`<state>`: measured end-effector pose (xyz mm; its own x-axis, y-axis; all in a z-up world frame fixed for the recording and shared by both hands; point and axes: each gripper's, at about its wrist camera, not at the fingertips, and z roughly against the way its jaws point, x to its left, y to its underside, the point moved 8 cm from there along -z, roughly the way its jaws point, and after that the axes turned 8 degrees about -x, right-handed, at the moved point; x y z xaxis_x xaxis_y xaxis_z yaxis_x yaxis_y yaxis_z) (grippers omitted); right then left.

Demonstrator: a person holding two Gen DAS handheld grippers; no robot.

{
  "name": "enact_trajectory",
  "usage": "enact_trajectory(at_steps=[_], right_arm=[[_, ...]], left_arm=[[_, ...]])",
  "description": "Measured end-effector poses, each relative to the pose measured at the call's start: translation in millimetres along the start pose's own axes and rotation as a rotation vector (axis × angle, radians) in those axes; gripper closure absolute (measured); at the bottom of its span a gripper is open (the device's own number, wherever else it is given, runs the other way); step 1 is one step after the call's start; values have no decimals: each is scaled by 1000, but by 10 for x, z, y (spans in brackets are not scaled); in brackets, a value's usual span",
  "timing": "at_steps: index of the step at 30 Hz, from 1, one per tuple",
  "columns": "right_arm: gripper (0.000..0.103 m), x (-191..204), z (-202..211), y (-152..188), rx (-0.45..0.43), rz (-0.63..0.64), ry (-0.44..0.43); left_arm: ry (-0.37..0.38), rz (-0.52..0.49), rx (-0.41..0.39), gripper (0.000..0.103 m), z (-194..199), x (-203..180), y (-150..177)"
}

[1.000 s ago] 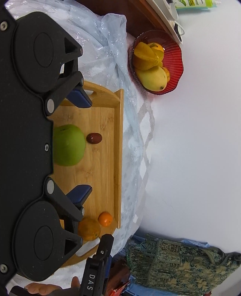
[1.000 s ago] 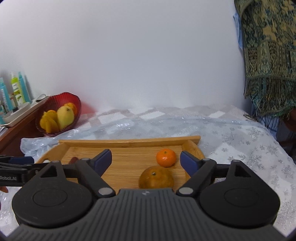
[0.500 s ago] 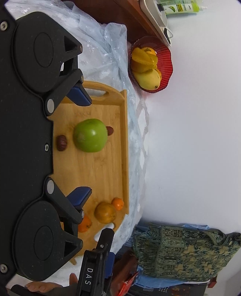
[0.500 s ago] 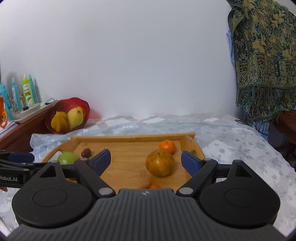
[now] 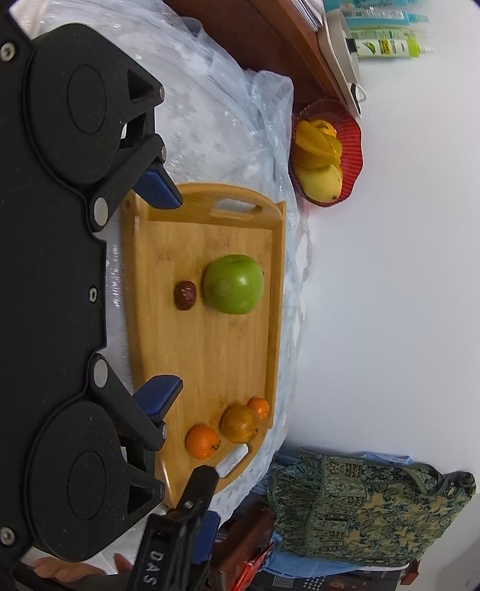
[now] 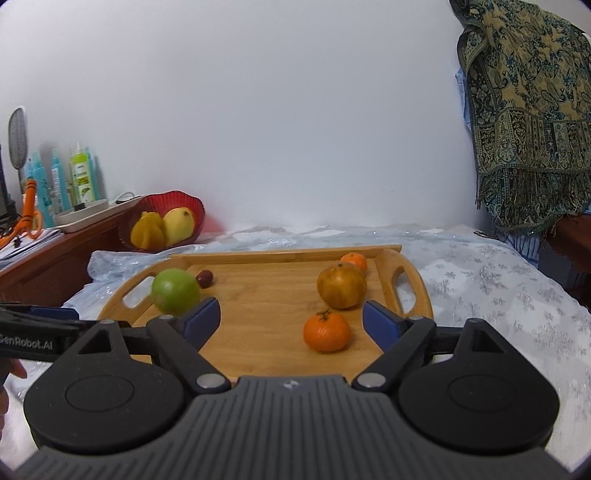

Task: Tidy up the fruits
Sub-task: 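Withdraw both open tools from the tray back toward the remaining fruit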

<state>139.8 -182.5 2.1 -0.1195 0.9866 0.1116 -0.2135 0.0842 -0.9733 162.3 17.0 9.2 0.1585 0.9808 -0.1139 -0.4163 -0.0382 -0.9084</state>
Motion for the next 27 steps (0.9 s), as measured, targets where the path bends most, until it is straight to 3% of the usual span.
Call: enact_trajectory(at_steps=[11, 21, 23, 27], right_arm=[[6, 181, 463, 240, -46, 13, -33], [6, 306, 683, 473, -15, 42, -43], [6, 324, 717, 510, -10, 48, -44], [6, 350, 779, 578, 4, 44, -50]], left_arm=[[-18, -13, 0, 5, 297, -3, 316], [7, -66, 9, 5, 428, -116, 518], [12, -81, 15, 7, 442, -132, 555], [25, -89, 36, 23, 470, -143, 622]])
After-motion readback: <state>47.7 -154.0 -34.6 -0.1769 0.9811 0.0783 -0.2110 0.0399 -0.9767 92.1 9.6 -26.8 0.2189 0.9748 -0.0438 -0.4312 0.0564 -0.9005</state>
